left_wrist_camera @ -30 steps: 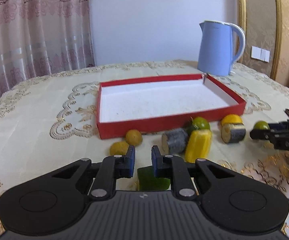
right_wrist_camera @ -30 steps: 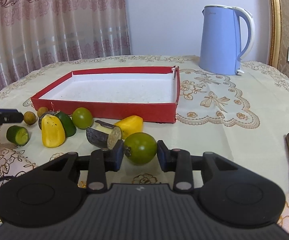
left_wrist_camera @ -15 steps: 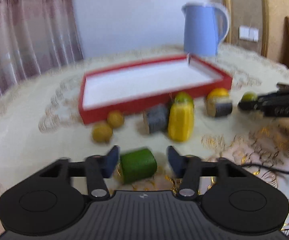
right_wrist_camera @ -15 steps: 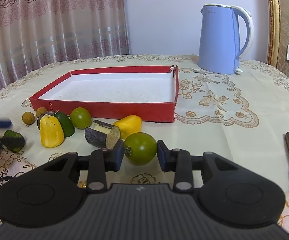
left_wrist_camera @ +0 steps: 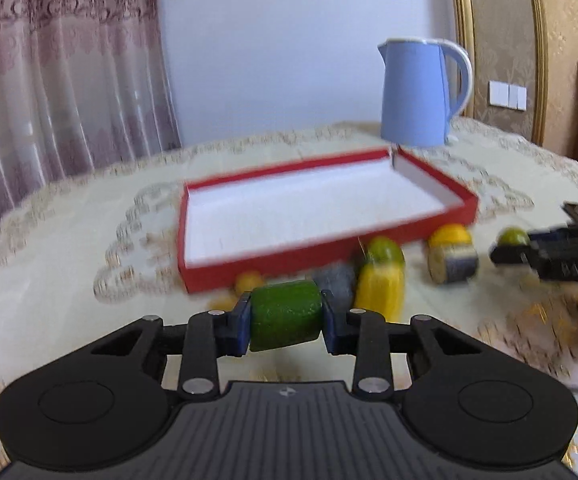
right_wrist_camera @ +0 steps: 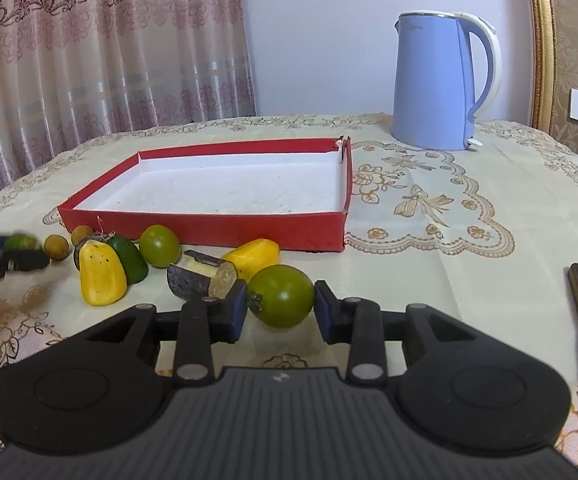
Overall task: Organize fruits
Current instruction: 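Grasp the green lime with the right gripper while the left lifts the cucumber, then lower the cucumber into the red tray and open the left gripper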
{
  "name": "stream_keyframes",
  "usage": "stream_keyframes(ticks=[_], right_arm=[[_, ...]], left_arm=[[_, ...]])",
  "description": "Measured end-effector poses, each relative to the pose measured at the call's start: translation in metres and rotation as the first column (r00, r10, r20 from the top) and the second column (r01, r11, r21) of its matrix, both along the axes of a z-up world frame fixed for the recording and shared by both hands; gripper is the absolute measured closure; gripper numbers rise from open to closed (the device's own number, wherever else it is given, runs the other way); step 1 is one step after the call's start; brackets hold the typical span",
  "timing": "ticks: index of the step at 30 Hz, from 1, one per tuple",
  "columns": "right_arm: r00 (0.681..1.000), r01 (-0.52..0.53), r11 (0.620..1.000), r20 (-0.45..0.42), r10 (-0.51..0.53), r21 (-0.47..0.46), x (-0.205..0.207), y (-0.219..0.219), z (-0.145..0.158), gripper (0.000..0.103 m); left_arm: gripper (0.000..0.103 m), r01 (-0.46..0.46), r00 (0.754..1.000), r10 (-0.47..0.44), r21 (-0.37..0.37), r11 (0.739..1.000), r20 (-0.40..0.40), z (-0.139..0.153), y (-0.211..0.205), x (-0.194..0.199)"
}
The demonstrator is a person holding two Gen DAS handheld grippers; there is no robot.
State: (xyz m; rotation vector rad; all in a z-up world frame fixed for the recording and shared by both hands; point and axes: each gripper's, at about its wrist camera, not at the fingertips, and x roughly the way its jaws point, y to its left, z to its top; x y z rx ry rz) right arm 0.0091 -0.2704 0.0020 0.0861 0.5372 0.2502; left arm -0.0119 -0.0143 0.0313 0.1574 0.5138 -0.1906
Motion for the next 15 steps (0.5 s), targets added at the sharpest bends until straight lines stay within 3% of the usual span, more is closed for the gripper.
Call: stream_keyframes(ticks=[5,9,15], right_arm=[[1.0,-0.002,1.0,0.014,0.002,0.009,-0.002,0.001,0.004,0.07],[1.0,0.0,1.0,0.023,0.0,0.012,-0.005,0.002,0.007,0.07],[1.0,0.002,1.0,0.031,-0.003,0.021,-0.007,0.0,0.01,0.07]], left_arm=[[0.07,-0.034,0.999,0.034,0.003,0.999,0.023,0.017,-0.007,0.062],[0.07,-0.109,0.994,0.109,0.059,0.992,0.009,0.015,-0.019,0.13],[0.069,-0.191,0.976,0.202,0.119,0.974,-0.082,-0.002,-0.018,0.204]])
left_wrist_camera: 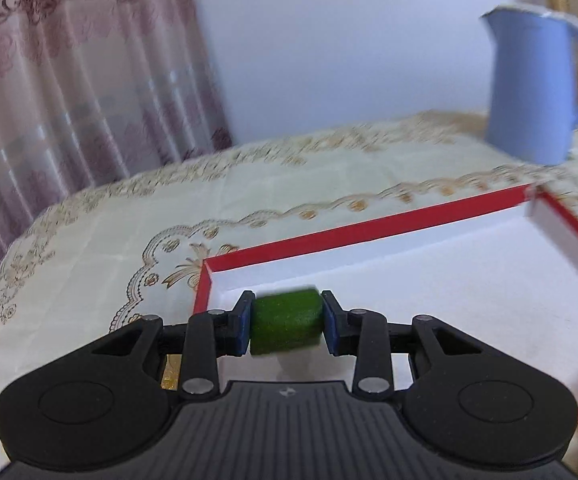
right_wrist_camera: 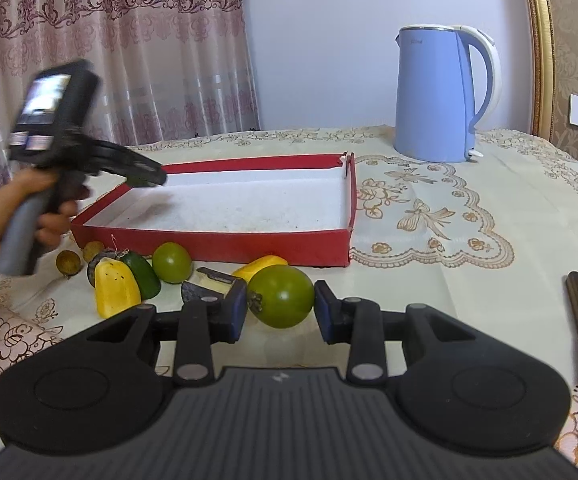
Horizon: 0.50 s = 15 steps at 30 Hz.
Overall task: Organize fruits
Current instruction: 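Lower the cucumber into the red tray and open the left gripper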
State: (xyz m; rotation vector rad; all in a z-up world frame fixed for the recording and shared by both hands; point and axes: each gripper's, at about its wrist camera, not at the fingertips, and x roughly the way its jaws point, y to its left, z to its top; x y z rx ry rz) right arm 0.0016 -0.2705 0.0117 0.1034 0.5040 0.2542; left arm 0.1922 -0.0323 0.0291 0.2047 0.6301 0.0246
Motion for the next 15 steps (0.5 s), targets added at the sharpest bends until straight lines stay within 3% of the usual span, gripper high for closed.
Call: stream_keyframes(ticks=[3,5,7,11,15], right_arm=[[1.0,0.002,1.0,0.004,-0.002,0.009,-0.001,-0.002,0.001,0.07],[1.0,0.003,1.0,0.015,-0.004,0.013,-0.001,-0.002,0.001,0.07],[1.0,0.001,1.0,0.019,-0.001,0.017,0.0,-0.002,0.002,0.07],[0.999,-0.014,1.0,0.036,0.013,0.013,0.0,0.004,0.007,0.07],[0.998,-0.032,0.999,0.056,0.032,0.005,0.005,0.012,0.015,0.07]], left_arm=[[0.061,-0.046,0.999,0.046,0.035,0.998,-0.005,-0.002,0.002,0.005],[0.037,-0.039,0.999,0.039,0.02,0.999,0.009,0.002,0.004,-0.006],[0.027,-0.058,0.998,0.057,0.027,0.998,0.041,0.007,0.004,-0.018],[0.025,-0.062,0.995,0.057,0.046,0.997,0.085,0.015,-0.001,-0.049],[0.021,-0.072,0.995,0.073,-0.017,0.997,0.062,0.015,0.002,-0.076]])
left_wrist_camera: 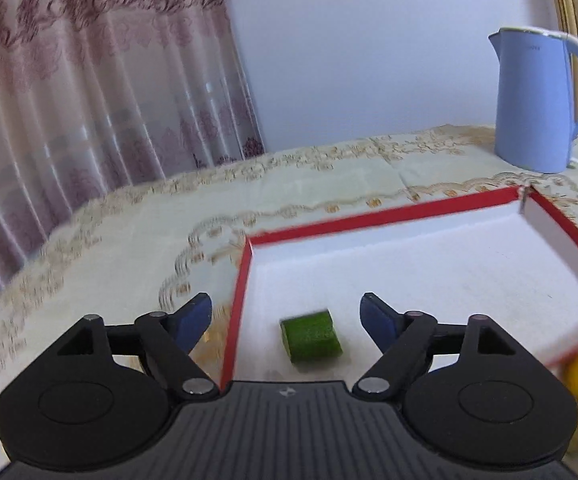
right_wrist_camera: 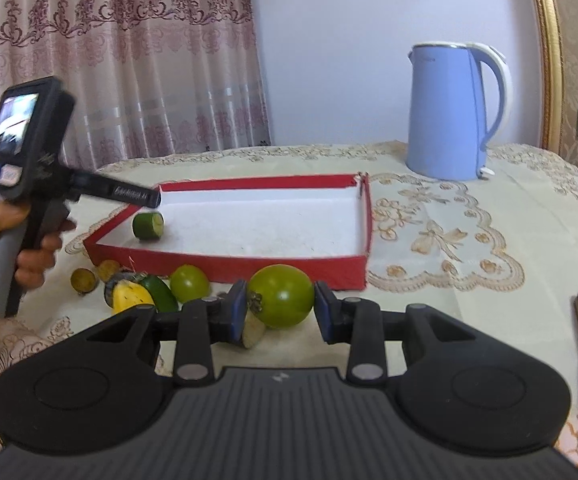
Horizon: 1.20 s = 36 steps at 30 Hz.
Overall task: Organize fruits
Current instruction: 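Lower the cucumber into the red tray and open the left gripper, then place the green lime in the red tray and open the right gripper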
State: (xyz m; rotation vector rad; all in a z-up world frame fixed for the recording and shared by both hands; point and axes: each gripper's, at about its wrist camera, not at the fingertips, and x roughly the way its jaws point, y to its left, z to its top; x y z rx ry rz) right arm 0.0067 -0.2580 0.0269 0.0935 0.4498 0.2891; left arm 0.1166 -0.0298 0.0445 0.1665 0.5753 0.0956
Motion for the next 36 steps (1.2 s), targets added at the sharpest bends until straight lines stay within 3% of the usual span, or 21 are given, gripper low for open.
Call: stream_keyframes(ticks=[9,11,27,36], right_arm=[[0.998,-0.052,0.999,0.024,0.053,-0.014,0.032,0.019,0.018,0.07],[0.998,-0.058,0.998,0.024,0.058,-0.016,0.038,0.023,0.019,0.07],[0.999,-0.027,0.997,-0.033,0.025,-0.068,0.108,0.027,0.018,0.07],[0.99,-0.008,0.997,-0.143,-0.002,-0.072,0.175,0.023,0.012,0.07]], left_arm=[[0.02,-0.067,0.997,0.062,-0.121,0.99,-0.044,-0.012,0.025,-0.04],[0.015,-0.085,0.996,0.08,-0.136,0.987,-0.039,-0.014,0.032,-0.047],[0.015,-0.13,0.991,0.124,-0.131,0.983,-0.048,-0.023,0.049,-0.063],[0.015,-0.141,0.989,0.133,-0.136,0.981,-0.062,-0.027,0.056,-0.063]])
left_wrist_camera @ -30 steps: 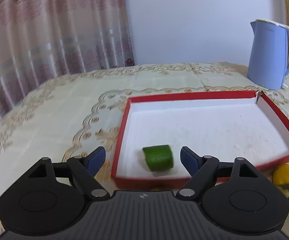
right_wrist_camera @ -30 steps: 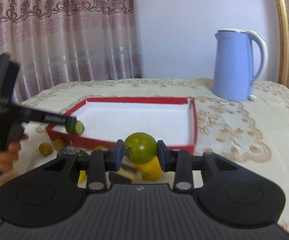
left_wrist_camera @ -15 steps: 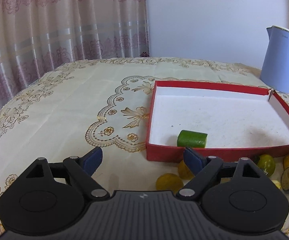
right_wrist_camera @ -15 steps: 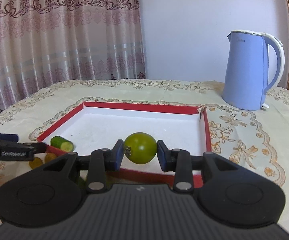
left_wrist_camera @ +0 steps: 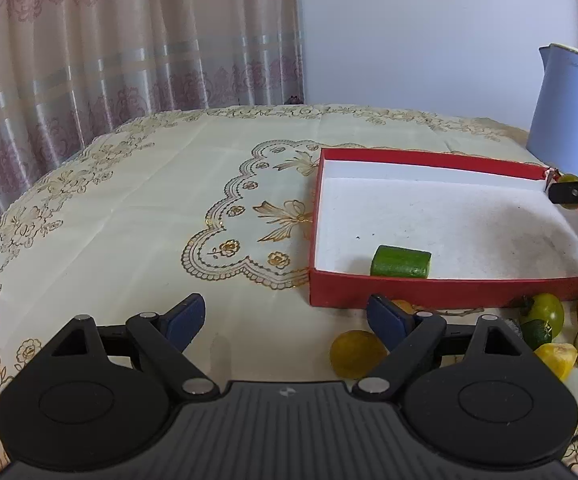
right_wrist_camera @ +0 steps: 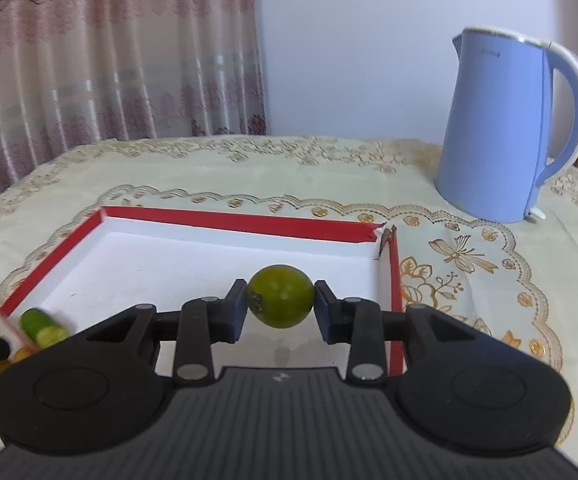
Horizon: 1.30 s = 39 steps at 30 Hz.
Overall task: Organize fruits
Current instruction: 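Place the green lime in the red tray and open the right gripper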
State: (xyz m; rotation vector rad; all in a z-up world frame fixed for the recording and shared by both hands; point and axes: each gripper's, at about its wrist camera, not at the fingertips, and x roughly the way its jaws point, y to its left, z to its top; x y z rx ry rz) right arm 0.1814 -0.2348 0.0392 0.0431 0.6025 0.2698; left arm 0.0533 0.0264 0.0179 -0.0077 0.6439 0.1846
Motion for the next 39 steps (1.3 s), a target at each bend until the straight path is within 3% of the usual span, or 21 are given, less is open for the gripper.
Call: stream_keyframes(ticks=[8,10,12,15,18,21,24,29,33,36,39], right_arm=[[0.992,0.069,0.998,-0.107,-0.068,0.005,0.039,-0.006,-0.017,0.069],[0.995,0.072,0.997,-0.076,-0.071,0.016,0.025,-0.008,-0.014,0.05],[0.996,0.091,0.996,-0.013,-0.091,0.014,0.004,-0.01,-0.006,0.016],[0.992,0.106,0.994,0.066,-0.108,0.026,-0.038,-0.015,0.006,0.0],[0.989,0.137,0.989,0.051,-0.14,0.059,-0.071,-0.024,0.009,0.0],[0.981,0.196,0.98,0.001,-0.196,0.026,-0.098,-0.027,0.002,0.0],[0.973,0.231,0.973,0.027,-0.231,0.01,-0.124,-0.025,-0.011,0.0],[0.974,0.148,0.989,0.176,-0.143,-0.014,-0.17,-0.021,-0.02,0.0],[0.983,0.071,0.997,0.172,-0.064,-0.033,-0.176,-0.012,-0.022,0.001],[0.987,0.055,0.998,0.154,-0.049,-0.036,-0.176,-0.002,-0.025,0.004],[0.991,0.062,0.993,0.128,-0.048,-0.105,-0.177,0.015,-0.028,0.004]], left_arm=[[0.015,0.003,1.0,-0.003,0.003,1.0,0.009,0.0,0.002,-0.007],[0.015,0.005,1.0,-0.005,0.01,1.0,0.023,0.001,0.003,-0.012],[0.015,0.018,0.999,-0.018,0.002,1.0,0.039,0.001,0.006,-0.019],[0.015,0.062,0.997,-0.06,-0.03,0.998,0.056,0.001,0.011,-0.03],[0.015,0.102,0.989,-0.097,-0.04,0.994,0.11,0.0,0.012,-0.046],[0.015,0.122,0.983,-0.115,-0.039,0.992,0.142,-0.001,0.01,-0.054],[0.015,0.173,0.976,-0.167,-0.032,0.984,0.137,0.0,0.002,-0.054],[0.015,0.248,0.963,-0.253,0.058,0.967,0.09,-0.006,-0.018,-0.055],[0.015,0.262,0.958,-0.275,0.129,0.956,0.088,-0.013,-0.026,-0.057],[0.015,0.272,0.954,-0.285,0.128,0.954,0.091,-0.014,-0.026,-0.058],[0.015,0.269,0.957,-0.278,0.106,0.957,0.082,-0.016,-0.022,-0.054]])
